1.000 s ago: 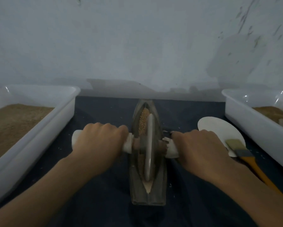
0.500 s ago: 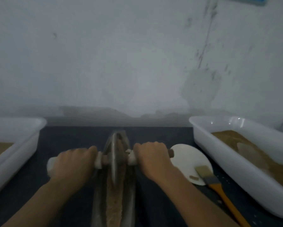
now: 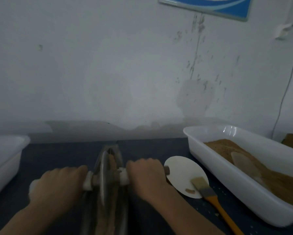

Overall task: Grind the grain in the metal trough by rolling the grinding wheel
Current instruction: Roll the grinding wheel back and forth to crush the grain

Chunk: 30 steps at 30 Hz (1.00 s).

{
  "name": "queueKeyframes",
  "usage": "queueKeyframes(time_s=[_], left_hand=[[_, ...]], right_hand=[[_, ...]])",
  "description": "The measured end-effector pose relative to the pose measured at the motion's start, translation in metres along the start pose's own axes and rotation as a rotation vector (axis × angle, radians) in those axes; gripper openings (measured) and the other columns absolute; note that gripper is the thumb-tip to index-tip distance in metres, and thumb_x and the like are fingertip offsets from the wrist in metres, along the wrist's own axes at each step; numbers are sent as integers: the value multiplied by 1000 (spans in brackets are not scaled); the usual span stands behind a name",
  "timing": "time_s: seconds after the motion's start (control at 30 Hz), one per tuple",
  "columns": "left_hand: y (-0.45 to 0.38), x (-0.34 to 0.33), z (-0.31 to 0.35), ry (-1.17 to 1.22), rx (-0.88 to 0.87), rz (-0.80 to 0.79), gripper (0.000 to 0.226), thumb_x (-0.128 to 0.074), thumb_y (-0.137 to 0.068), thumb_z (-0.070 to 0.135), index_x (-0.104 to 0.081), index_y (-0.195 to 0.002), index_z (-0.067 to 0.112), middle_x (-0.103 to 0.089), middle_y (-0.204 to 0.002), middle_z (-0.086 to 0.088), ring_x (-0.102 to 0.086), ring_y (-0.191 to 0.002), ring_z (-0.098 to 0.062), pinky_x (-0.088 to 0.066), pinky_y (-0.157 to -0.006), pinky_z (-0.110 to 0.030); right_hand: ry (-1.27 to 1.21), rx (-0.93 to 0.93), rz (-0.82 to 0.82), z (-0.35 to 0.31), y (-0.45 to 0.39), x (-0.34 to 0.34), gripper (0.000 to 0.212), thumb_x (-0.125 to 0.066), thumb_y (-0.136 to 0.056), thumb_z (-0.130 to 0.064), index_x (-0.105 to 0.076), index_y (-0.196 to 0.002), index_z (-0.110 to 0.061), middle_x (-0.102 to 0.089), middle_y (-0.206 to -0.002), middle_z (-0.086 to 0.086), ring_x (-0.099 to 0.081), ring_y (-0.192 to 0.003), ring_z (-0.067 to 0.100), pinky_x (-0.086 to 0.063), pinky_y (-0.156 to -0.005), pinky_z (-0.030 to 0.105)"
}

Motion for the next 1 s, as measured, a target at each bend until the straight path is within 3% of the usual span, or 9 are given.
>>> queueKeyframes(time_s=[0.13, 0.37, 0.47, 0.53, 0.7, 0.87, 1.0], left_hand=[[-7, -1, -1, 55, 59, 14, 20, -50, -84, 47, -33, -79, 38, -38, -70, 13, -39, -62, -5, -29, -58, -26], [27, 18, 5, -31, -105, -58, 31, -58, -77, 48, -28, -77, 40, -33, -66, 13, -41, -65, -11, -36, -61, -30], [35, 21, 9, -45, -150, -41, 32, -57, -76, 46, -26, -76, 39, -34, -64, 13, -41, -63, -12, -33, -59, -30], [31, 18, 8, -54, -150, -17, 35, -58, -77, 45, -24, -75, 37, -34, -64, 13, -39, -60, -9, -30, -58, -29], [4, 1, 1, -58, -85, 12, 31, -57, -81, 36, -26, -77, 34, -32, -63, 10, -38, -59, -13, -30, -57, -30], [-16, -11, -5, -32, -30, 34, 26, -56, -84, 33, -30, -78, 31, -33, -63, 10, -38, -57, -14, -30, -55, -30], [-2, -2, -4, -13, -76, -56, 28, -59, -83, 37, -30, -81, 34, -36, -67, 12, -41, -62, -11, -32, -59, -28]], right_hand=[[82, 18, 23, 0, -24, -5, 13, -60, -84, -18, -56, -96, -15, -65, -94, 7, -62, -83, 30, -29, -61, 36], [-83, 100, -100, -1, 39, 8, 9, -60, -80, -29, -55, -88, -27, -63, -82, -1, -60, -71, 22, -34, -58, 31], [-53, 98, -104, -3, 63, 16, 16, -59, -78, -32, -55, -93, -27, -56, -72, -3, -59, -67, 19, -24, -49, 27], [-54, 93, -112, -3, 60, 16, 19, -58, -79, -33, -55, -97, -27, -57, -77, -6, -59, -69, 17, -16, -48, 26], [-15, 39, -21, 2, 15, 0, 14, -60, -83, -31, -46, -84, -26, -60, -82, -2, -43, -61, 19, -27, -57, 31], [79, 41, 41, 4, -19, -7, 22, -65, -80, -30, -52, -94, -20, -64, -88, 3, -60, -77, 28, -27, -59, 33], [40, 85, 15, 1, -4, 2, 15, -62, -84, -27, -51, -92, -21, -62, -86, 3, -49, -65, 23, -29, -59, 33]])
Point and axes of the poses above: each hand's wrist, its own y-axis away from the middle knuckle, its own x-axis out of the back of the hand, z = x × y, the point moved 3 cm from there along -y, towards the middle knuckle
